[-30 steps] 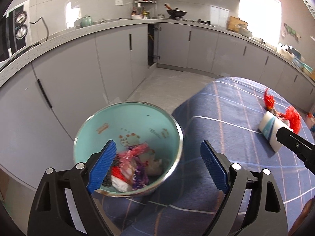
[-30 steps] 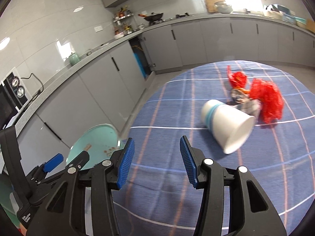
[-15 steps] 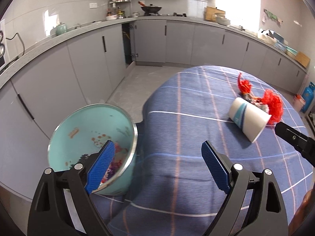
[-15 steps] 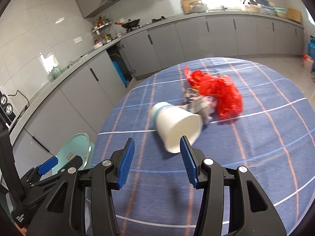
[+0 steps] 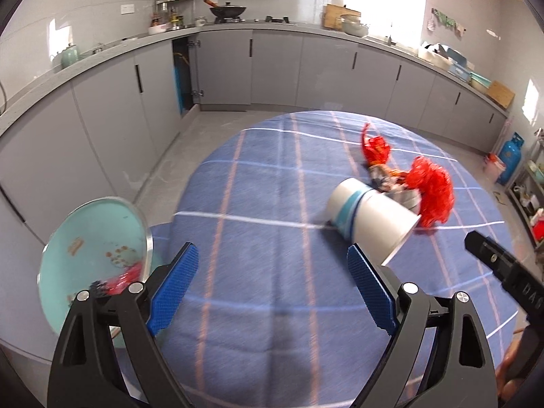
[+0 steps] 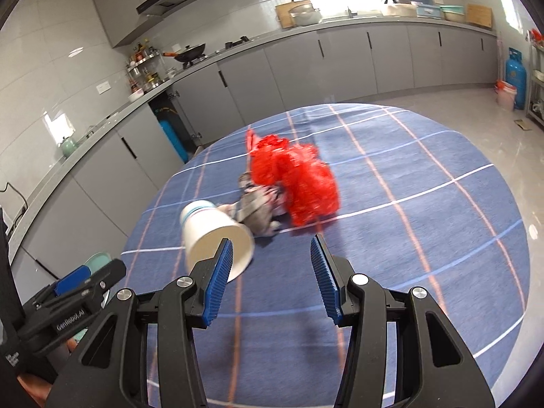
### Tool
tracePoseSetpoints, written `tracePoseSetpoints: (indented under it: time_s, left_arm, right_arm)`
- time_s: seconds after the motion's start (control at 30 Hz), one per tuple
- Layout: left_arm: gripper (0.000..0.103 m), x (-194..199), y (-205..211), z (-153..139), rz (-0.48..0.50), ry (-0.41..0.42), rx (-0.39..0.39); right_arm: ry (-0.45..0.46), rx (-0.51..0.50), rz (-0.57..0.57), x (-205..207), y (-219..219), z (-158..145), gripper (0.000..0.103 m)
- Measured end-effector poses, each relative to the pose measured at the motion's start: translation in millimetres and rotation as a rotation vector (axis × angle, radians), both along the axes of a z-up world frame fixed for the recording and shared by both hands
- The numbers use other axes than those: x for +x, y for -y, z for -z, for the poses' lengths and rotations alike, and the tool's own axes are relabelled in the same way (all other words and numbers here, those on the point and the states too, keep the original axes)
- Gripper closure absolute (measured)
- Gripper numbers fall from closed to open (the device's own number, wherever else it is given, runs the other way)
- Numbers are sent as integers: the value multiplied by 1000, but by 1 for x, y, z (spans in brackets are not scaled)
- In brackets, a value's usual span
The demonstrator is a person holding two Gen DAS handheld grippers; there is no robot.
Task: Collect trash
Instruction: 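Move both open tools back toward the paper cup and red bag, then grasp the white paper cup with the left tool while the right tool grasps the red plastic bag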
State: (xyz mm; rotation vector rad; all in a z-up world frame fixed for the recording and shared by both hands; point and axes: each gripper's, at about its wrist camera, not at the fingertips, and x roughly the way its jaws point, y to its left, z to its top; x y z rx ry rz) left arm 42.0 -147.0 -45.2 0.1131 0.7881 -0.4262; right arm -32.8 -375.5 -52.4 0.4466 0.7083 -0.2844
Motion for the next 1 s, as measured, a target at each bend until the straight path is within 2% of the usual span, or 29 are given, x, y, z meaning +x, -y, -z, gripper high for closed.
tracePoseSetpoints:
  time_s: [0.37,0.6,0.73,0.87,1.0]
  left_arm:
    - [16,26,76,3,23,-83,-49]
    - [23,35,110,18,11,-128,-26]
    - [29,37,113,32,16,-177,-29]
    - [36,34,110,32,39,-149,-4]
    - [40,34,101,33,69,-139,-14]
  right_arm:
    - [-13,-18,4,9,52,-1,55]
    - [-21,3,-13,16,74,-1,55]
    - [-22,41,-33,27,84,2,55]
    - [-25,92,-51,41,90,7,53]
    - [-35,135,-83,63,86,15,48]
